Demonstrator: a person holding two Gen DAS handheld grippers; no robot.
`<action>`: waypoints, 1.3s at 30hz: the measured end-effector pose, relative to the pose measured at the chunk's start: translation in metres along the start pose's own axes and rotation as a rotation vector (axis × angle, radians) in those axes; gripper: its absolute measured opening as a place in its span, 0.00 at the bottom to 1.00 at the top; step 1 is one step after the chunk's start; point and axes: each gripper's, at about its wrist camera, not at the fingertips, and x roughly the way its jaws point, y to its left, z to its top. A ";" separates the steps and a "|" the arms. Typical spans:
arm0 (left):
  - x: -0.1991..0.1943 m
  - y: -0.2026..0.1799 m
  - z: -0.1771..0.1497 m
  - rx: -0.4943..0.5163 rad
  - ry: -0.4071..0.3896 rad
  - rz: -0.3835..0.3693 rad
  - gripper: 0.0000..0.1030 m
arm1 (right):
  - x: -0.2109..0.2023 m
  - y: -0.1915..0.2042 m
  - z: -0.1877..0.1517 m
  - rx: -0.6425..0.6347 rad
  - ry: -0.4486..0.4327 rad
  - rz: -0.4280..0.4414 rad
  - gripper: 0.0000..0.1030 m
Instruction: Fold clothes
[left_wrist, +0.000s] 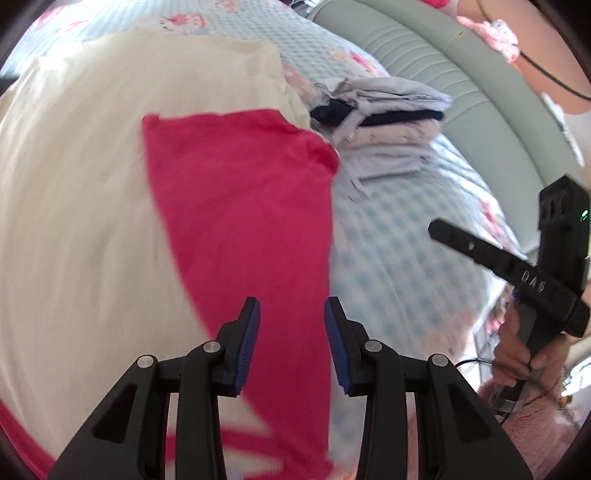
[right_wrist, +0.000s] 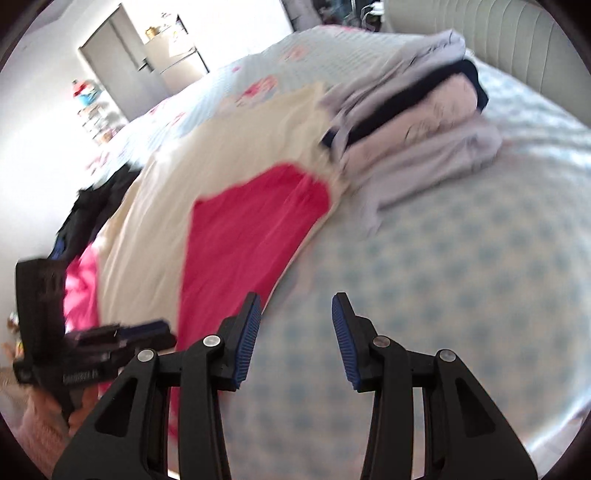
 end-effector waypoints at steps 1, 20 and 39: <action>0.006 0.000 0.011 -0.003 -0.003 0.016 0.37 | 0.009 0.000 0.013 -0.005 -0.005 -0.017 0.39; 0.134 0.006 0.150 0.007 0.049 0.127 0.37 | 0.155 -0.016 0.084 -0.207 0.158 -0.185 0.39; 0.124 -0.007 0.157 0.098 0.002 0.052 0.35 | 0.091 -0.053 0.047 0.022 -0.003 -0.236 0.20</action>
